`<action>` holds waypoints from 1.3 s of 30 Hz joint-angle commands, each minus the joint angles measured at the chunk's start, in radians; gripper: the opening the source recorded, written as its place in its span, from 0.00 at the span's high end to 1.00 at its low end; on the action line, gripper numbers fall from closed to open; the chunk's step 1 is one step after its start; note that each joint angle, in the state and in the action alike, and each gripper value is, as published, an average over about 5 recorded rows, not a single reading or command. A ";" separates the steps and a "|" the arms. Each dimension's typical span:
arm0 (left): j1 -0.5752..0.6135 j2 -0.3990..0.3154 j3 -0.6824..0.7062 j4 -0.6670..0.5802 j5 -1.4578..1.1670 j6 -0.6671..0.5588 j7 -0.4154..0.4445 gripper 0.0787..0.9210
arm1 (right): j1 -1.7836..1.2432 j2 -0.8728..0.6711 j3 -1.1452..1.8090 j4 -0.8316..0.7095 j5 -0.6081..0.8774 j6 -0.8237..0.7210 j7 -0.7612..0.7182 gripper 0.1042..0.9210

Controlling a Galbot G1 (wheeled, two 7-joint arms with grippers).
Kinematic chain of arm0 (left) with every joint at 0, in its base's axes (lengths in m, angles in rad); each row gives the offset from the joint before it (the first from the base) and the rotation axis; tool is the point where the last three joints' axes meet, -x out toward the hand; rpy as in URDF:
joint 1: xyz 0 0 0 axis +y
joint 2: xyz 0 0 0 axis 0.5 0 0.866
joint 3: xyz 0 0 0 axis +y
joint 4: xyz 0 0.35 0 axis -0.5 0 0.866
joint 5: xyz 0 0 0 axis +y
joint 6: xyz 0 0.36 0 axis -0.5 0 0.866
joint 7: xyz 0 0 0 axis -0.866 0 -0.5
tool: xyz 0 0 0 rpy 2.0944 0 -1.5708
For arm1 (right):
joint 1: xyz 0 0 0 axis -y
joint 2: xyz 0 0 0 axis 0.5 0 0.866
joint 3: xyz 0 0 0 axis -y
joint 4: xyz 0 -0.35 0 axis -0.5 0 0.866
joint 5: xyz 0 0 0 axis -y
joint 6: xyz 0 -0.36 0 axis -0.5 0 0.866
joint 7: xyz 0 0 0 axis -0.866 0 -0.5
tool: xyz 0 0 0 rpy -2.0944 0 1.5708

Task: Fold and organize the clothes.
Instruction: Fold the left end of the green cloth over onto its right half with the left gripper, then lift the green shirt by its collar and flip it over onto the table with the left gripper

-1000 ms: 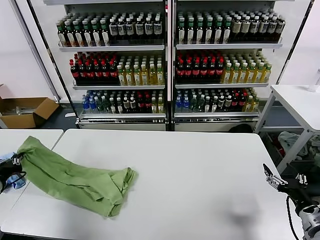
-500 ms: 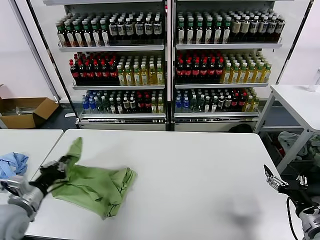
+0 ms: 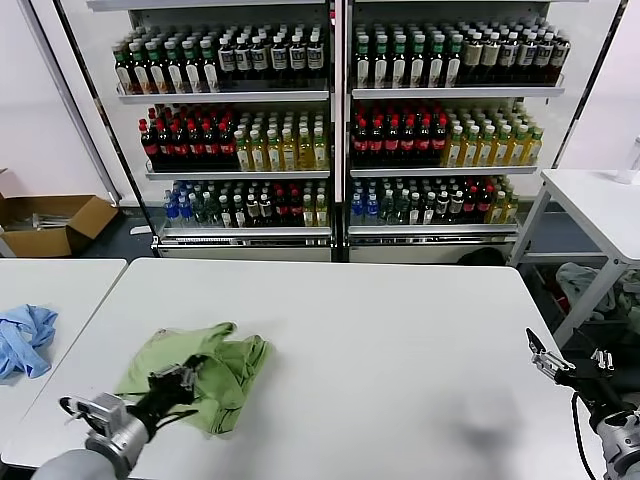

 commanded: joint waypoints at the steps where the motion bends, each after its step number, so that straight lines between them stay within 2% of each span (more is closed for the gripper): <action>1: -0.003 -0.036 0.180 0.009 0.100 -0.009 0.014 0.98 | 0.015 0.000 -0.006 0.001 0.004 -0.010 0.006 0.12; 6: 0.020 -0.032 0.152 -0.046 0.088 -0.007 0.021 0.93 | 0.023 0.005 -0.017 0.002 0.001 -0.016 0.008 0.12; 13: 0.070 -0.014 0.020 -0.190 -0.068 0.033 0.008 0.71 | 0.030 0.004 -0.021 0.000 0.001 -0.017 0.009 0.12; 16: 0.061 0.012 -0.061 -0.207 -0.134 0.045 -0.002 0.60 | 0.030 0.002 -0.020 -0.003 0.002 -0.016 0.008 0.12; 19: 0.026 0.052 -0.145 -0.152 -0.192 0.060 -0.017 0.50 | 0.029 0.003 -0.025 -0.001 0.002 -0.014 0.008 0.12; 22: -0.023 0.095 -0.185 -0.044 -0.287 0.082 -0.047 0.40 | 0.027 0.006 -0.031 0.004 0.000 -0.013 0.008 0.12; 29: -0.135 0.141 -0.131 0.222 -0.355 0.093 -0.102 0.17 | 0.013 0.015 -0.032 0.021 -0.008 -0.013 0.008 0.12; 32: -0.163 0.142 -0.108 0.267 -0.346 0.093 -0.106 0.12 | 0.010 0.018 -0.028 0.030 -0.010 -0.014 0.009 0.12; 39: -0.207 0.133 -0.058 0.330 -0.338 0.093 -0.102 0.12 | 0.018 0.022 -0.042 0.035 -0.022 -0.019 0.013 0.12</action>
